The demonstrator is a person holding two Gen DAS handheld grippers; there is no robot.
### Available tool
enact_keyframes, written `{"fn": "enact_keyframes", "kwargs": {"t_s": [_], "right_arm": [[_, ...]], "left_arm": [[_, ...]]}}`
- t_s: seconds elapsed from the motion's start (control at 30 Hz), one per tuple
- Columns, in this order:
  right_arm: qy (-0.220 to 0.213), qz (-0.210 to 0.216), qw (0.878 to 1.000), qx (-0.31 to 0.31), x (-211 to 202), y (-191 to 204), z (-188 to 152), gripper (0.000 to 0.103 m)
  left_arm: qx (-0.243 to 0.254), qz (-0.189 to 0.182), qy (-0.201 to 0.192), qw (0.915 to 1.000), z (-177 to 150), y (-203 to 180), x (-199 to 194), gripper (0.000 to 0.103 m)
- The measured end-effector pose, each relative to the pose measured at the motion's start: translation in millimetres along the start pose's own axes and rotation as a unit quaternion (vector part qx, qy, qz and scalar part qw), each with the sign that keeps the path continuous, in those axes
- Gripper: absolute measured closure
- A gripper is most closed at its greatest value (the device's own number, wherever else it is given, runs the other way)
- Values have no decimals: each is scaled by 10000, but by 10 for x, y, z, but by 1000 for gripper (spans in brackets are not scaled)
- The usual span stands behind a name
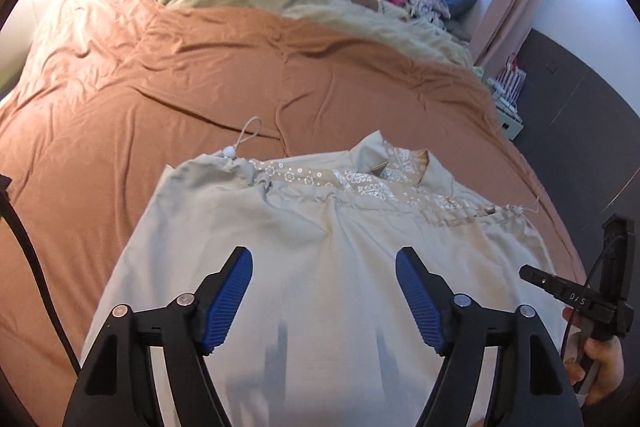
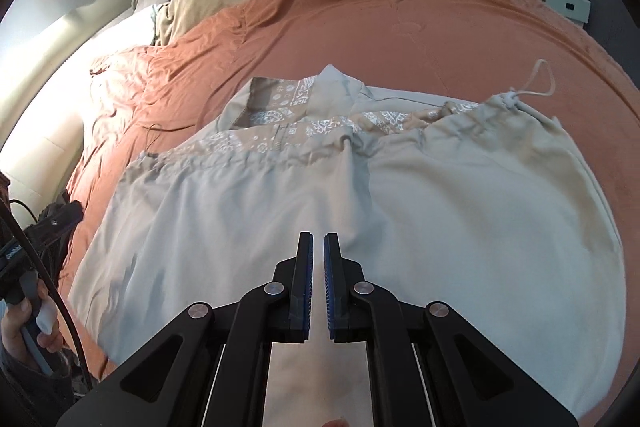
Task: Fold large clothes
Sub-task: 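Open both tools and pull them back from the folded jacket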
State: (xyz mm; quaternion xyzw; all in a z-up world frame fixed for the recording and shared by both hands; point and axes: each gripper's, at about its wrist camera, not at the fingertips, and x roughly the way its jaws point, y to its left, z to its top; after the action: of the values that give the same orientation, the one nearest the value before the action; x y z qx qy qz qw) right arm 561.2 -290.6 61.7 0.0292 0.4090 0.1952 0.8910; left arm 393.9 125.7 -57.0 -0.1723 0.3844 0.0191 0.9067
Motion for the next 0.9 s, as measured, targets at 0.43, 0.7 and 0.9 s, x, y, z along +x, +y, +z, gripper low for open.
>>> {"fn": "enact_keyframes", "kwargs": {"t_s": [0.43,0.7,0.9], "right_arm": [[-481,26,9988,27,-746,273,-563,9],[-740,318,9962,-339,-1297,451,-865,0],[-805,389,9949,-470,-1565,438,-1119,0]], "left_arm": [[60,111,-824,9965,-449,77,-991,26],[-64,-1,-1017,9948,-762,111,-1542,25],[-227,-96,-1079,9939,-983,139,-1754,24]]}}
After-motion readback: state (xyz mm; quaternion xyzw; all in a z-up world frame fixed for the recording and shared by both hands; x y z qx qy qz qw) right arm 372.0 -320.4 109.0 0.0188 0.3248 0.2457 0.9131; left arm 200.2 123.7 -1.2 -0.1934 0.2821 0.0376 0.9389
